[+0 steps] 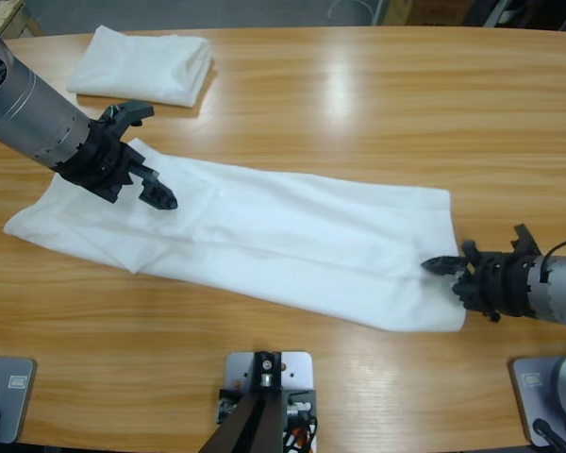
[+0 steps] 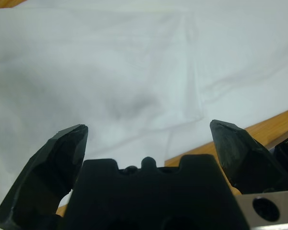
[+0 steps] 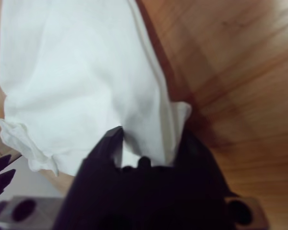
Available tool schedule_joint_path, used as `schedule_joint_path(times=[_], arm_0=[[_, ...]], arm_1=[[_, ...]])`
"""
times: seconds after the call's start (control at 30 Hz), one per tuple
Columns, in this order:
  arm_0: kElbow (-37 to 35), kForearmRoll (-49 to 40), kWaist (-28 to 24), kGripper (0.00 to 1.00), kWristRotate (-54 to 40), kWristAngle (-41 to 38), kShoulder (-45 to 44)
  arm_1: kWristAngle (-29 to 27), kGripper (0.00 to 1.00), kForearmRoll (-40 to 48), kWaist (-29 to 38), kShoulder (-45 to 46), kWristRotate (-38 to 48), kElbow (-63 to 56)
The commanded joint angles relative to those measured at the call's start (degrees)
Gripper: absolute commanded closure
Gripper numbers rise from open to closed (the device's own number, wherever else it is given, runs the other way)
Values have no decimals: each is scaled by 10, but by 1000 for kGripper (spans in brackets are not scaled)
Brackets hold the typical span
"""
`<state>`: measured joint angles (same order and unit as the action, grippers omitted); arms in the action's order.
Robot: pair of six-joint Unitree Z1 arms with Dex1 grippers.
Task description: Fold clothes
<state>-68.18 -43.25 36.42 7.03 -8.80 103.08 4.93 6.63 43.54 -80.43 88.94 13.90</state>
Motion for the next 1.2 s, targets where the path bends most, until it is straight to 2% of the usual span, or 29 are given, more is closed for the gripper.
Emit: schedule_joint_path(times=[0.03, 0.23, 0.3, 0.43, 0.67, 0.77, 0.83, 0.97, 1.2], arm_0=[[26, -7, 1, 9, 5, -4, 0], [27, -6, 1, 9, 5, -6, 1], [27, -6, 3, 9, 5, -6, -2], [27, -7, 11, 9, 8, -6, -12], [23, -19, 25, 9, 19, -6, -38], [24, -31, 27, 9, 22, -6, -47], [24, -37, 30, 5, 22, -6, -52], [24, -43, 29, 0, 22, -3, -63], [28, -53, 30, 0, 23, -3, -75]], arm_1=[[-10, 1000, 27, 7, -41, -21, -30], [-10, 1000, 22, 7, -34, -71, -24], [-21, 1000, -58, 7, -18, -90, -7], [-76, 1000, -279, 5, 44, -139, 114], [-108, 1000, -409, -137, 55, -294, 204], [-90, 1000, -481, -244, -13, -405, 279], [-108, 1000, -526, -294, -62, -468, 330], [-129, 1000, -539, -400, -72, -601, 358], [-157, 1000, -565, -498, -105, -683, 427]])
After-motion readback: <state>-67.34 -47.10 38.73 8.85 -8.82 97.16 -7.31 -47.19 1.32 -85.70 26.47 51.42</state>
